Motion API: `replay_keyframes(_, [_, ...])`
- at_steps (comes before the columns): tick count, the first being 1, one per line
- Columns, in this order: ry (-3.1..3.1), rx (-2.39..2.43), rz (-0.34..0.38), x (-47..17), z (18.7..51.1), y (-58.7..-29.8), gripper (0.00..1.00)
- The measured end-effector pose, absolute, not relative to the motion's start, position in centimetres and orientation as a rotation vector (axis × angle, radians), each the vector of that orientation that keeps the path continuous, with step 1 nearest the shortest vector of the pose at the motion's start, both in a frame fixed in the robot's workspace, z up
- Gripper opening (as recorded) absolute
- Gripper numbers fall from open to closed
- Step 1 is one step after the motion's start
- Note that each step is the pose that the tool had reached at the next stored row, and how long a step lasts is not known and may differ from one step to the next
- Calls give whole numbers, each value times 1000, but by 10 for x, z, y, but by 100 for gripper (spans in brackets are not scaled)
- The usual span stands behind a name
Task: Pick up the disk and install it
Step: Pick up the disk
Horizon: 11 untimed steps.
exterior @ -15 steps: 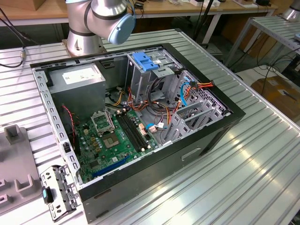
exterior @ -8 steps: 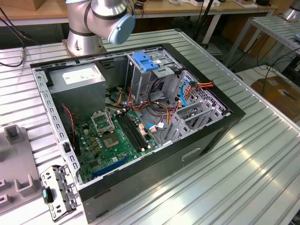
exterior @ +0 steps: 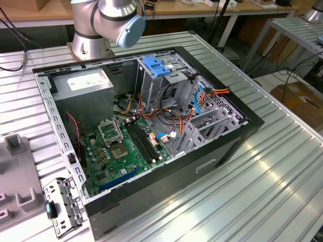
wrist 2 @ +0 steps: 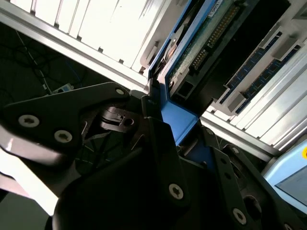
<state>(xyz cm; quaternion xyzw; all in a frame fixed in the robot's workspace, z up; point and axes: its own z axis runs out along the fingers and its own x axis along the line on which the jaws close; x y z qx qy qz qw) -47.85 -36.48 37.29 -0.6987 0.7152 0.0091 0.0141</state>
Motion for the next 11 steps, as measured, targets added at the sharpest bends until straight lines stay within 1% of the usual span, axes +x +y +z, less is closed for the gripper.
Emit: replay_keyframes(11, [2227, -2176, 28, -479, 384, -365, 37])
